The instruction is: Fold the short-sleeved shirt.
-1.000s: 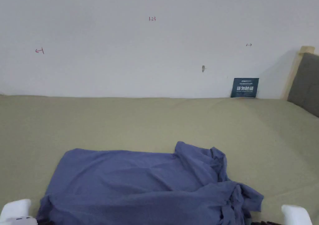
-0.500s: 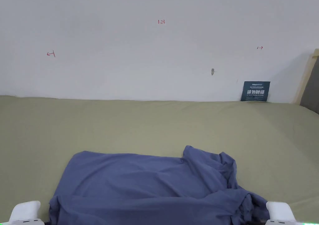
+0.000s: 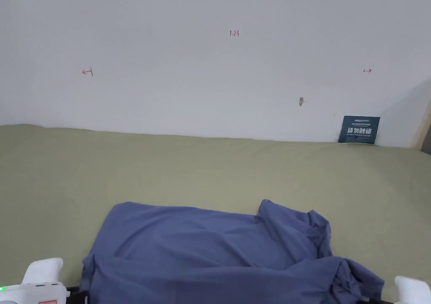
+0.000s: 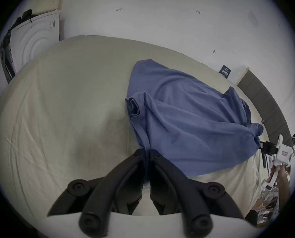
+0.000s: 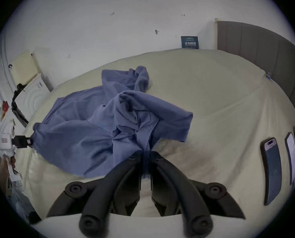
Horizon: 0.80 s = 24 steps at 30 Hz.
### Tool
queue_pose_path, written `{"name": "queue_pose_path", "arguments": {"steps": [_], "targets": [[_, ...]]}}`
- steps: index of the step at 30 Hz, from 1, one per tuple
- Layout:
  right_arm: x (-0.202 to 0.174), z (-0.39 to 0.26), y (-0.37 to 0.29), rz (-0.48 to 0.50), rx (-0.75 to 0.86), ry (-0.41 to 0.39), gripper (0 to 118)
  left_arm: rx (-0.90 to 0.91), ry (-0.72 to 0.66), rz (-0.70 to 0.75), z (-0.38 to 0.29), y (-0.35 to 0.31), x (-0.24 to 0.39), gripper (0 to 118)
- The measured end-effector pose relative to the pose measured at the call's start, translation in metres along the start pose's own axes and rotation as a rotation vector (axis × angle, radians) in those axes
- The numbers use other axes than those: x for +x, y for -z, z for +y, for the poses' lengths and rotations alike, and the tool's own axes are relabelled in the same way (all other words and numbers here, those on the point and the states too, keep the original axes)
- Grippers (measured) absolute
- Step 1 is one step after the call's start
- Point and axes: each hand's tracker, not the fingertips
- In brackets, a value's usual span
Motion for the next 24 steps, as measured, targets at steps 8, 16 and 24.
{"name": "queue_pose_path", "arguments": {"steps": [8, 16, 24], "targets": [[0.000, -0.001, -0.045, 0.008, 0.033, -0.020, 10, 0.016, 0.048, -0.038, -0.010, -0.035, -0.001, 7], [0.011, -0.032, -0.102, 0.020, -0.035, -0.015, 10, -0.014, 0.011, -0.119, -0.059, -0.074, -0.018, 7], [0.023, -0.084, -0.117, 0.002, -0.150, 0.029, 10, -0.093, -0.004, -0.089, -0.110, -0.076, -0.026, 7]]}}
